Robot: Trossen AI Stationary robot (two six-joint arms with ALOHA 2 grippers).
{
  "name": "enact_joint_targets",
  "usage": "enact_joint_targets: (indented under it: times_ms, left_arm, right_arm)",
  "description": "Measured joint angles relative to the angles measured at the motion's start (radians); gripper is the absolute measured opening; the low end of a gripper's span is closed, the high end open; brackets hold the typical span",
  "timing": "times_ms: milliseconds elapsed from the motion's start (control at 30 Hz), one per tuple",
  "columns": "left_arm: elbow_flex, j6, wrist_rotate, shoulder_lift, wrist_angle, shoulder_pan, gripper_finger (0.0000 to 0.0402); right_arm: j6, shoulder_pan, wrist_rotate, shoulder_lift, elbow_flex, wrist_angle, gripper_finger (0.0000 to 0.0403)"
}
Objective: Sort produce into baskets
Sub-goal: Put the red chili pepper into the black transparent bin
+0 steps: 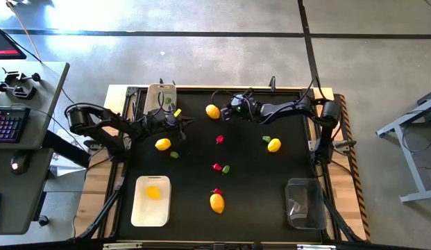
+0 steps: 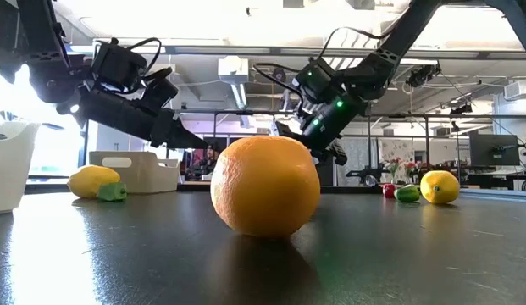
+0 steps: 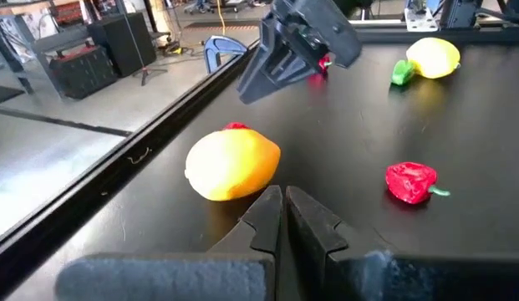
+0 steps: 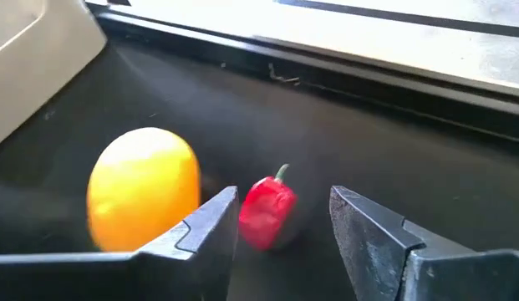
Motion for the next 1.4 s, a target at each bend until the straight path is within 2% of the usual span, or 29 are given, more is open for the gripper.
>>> enact_joint_targets:
  times_ms: [133, 467, 667, 800, 1133, 1400]
  left_arm:
    - [0.0, -0.003, 0.0, 0.0, -0.009, 0.0, 0.0007]
    - [0.0, -0.003, 0.001, 0.0, -0.017, -0.001, 0.0007]
    - [0.0, -0.003, 0.001, 0.0, -0.04, -0.001, 0.0007]
    - [0.0, -0.003, 0.001, 0.0, -0.042, -0.001, 0.0007]
    - [0.0, -0.003, 0.001, 0.0, -0.046, -0.001, 0.0007]
    - [0.0, -0.003, 0.001, 0.0, -0.058, -0.001, 0.0007]
  right_arm:
    - [0.001, -0.003, -0.005, 0.008, 0.055, -0.077, 0.0179]
    - [-0.031, -0.004, -0.002, 0.161, 0.353, -0.476, 0.02]
    - [-0.009, -0.005, -0.002, 0.213, 0.412, -0.545, 0.0194]
    - [-0.005, -0.006, 0.009, 0.215, 0.412, -0.57, 0.017]
    - [-0.075, -0.006, -0.007, 0.215, 0.412, -0.594, 0.0069]
    - [-0.16, 0.02, 0.02, 0.164, 0.411, -0.694, 0.0043]
